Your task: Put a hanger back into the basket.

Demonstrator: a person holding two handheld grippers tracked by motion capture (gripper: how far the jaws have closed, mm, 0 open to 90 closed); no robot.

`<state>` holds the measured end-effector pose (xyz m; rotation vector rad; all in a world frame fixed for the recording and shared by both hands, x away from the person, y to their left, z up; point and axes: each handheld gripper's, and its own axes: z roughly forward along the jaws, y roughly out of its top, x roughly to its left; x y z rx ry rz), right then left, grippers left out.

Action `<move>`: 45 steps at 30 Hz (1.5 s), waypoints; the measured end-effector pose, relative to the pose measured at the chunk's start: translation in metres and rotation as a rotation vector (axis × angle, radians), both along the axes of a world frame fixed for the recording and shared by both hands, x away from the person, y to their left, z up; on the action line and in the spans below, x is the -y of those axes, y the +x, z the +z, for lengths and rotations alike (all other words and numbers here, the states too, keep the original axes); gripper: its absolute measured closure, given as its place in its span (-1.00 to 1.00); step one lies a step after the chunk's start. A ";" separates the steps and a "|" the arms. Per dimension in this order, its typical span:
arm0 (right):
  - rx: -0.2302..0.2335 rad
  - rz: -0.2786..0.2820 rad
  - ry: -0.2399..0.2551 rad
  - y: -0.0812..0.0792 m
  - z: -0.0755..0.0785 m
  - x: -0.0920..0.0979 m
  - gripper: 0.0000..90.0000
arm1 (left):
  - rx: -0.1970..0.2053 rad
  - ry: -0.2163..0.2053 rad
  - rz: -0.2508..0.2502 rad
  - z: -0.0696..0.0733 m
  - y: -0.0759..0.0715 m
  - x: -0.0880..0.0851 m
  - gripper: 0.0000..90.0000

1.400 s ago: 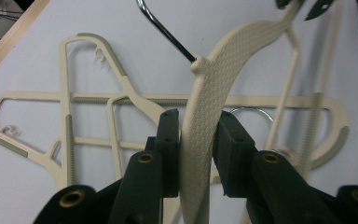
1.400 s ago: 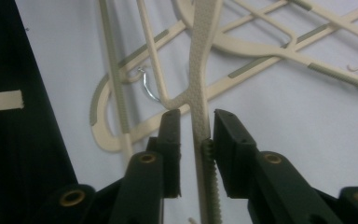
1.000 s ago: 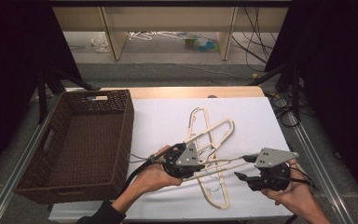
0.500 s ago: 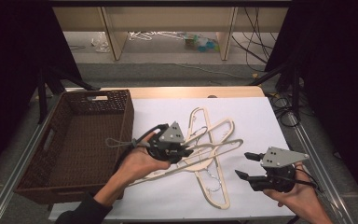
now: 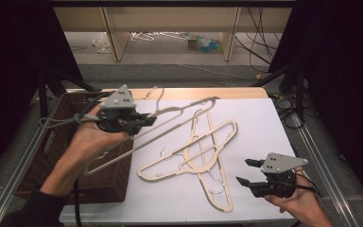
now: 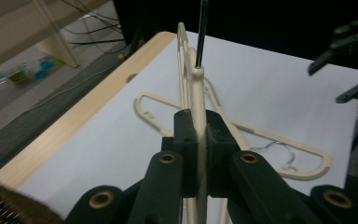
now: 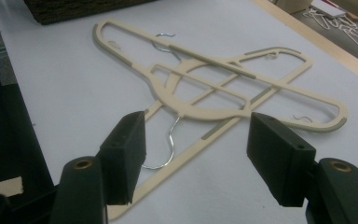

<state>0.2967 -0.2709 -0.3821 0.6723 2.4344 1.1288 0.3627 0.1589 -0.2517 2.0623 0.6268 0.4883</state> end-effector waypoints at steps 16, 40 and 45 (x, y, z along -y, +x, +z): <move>-0.028 -0.041 0.021 0.004 -0.013 -0.001 -0.32 | 0.062 -0.076 0.284 -0.021 0.011 -0.133 0.89; -0.062 -0.036 0.005 0.006 -0.020 -0.002 -0.32 | 0.007 -0.118 0.375 -0.082 0.015 -0.192 0.89; -0.067 -0.036 0.004 0.006 -0.021 -0.003 -0.32 | -0.022 -0.108 0.378 -0.090 0.017 -0.194 0.89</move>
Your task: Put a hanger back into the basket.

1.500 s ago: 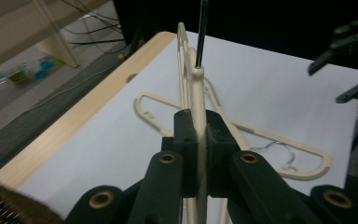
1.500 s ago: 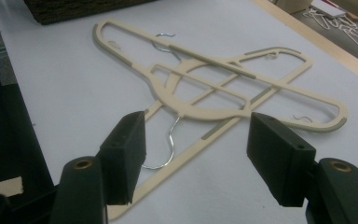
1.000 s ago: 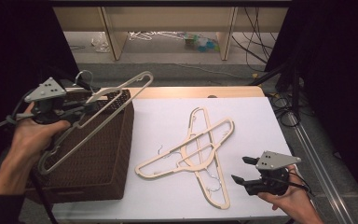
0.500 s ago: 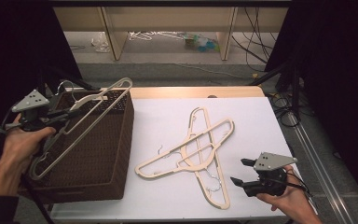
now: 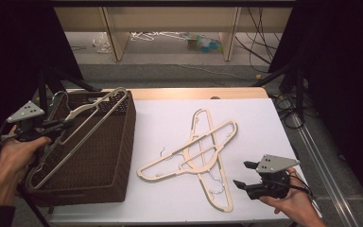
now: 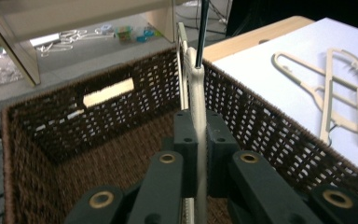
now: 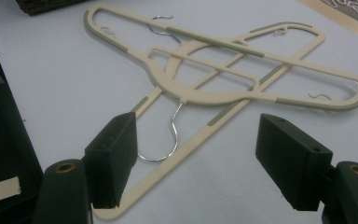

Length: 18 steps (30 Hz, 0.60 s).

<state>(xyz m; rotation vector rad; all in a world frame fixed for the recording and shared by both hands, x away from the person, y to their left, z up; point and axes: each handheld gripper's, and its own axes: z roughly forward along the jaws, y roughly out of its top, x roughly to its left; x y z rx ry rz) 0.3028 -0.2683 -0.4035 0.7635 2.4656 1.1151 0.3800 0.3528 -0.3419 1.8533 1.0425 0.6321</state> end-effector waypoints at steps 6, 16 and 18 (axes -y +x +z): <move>-0.002 0.001 0.001 0.000 0.000 0.000 -0.33 | -0.045 0.015 -0.023 -0.013 0.007 0.003 0.89; 0.000 0.002 0.001 0.001 -0.002 -0.001 -0.35 | -0.110 0.035 -0.042 -0.034 0.017 0.005 0.89; -0.006 0.007 0.000 0.001 -0.003 -0.001 -0.35 | -0.110 0.077 -0.059 -0.038 0.020 0.003 0.89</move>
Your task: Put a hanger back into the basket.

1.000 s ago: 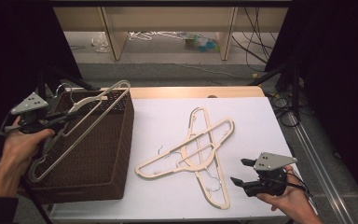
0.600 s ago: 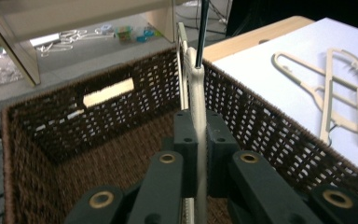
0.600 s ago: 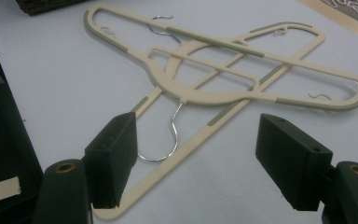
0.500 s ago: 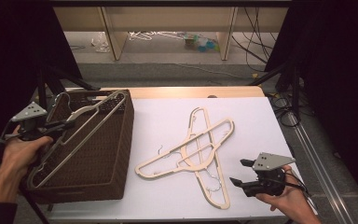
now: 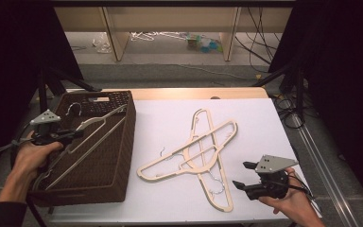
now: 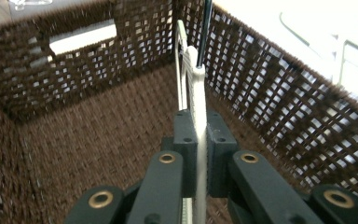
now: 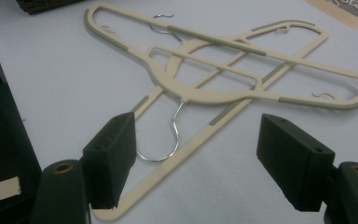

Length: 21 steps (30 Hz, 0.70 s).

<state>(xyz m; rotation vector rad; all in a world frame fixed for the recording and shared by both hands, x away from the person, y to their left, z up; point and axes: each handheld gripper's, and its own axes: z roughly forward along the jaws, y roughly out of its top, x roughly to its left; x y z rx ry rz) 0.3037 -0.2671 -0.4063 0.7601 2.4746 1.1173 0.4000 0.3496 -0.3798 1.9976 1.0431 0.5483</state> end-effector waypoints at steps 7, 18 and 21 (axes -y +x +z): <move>-0.002 -0.003 0.002 0.000 0.000 0.000 -0.35 | -0.061 0.036 0.045 -0.014 0.004 -0.003 0.87; -0.007 -0.001 0.001 0.000 -0.002 -0.001 -0.38 | -0.073 0.131 0.093 -0.018 0.009 -0.014 0.78; -0.010 0.002 0.000 0.000 -0.003 -0.001 -0.38 | -0.078 0.119 0.143 -0.023 0.011 -0.018 0.77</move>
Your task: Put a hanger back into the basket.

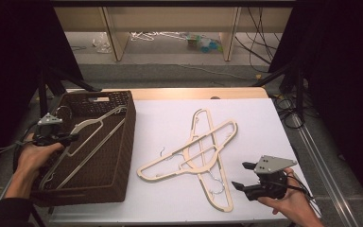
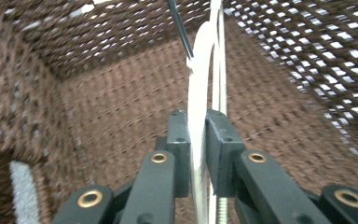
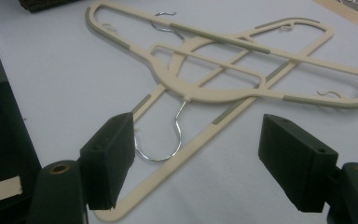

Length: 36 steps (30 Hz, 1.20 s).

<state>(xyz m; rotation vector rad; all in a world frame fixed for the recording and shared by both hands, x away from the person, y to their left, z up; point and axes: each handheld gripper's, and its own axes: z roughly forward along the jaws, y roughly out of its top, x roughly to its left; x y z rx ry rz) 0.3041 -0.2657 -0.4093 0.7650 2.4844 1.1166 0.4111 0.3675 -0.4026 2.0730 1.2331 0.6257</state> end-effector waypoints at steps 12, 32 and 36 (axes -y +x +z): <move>0.000 0.005 -0.003 0.000 -0.001 -0.001 -0.38 | -0.050 0.094 0.125 0.000 -0.006 0.003 0.26; 0.006 0.004 0.035 0.006 -0.008 0.000 -0.40 | 0.192 -0.176 0.044 0.041 -0.054 0.066 -0.32; 0.014 0.006 0.042 0.006 -0.009 -0.001 -0.41 | 0.220 -0.203 -0.020 0.046 -0.068 0.093 -0.41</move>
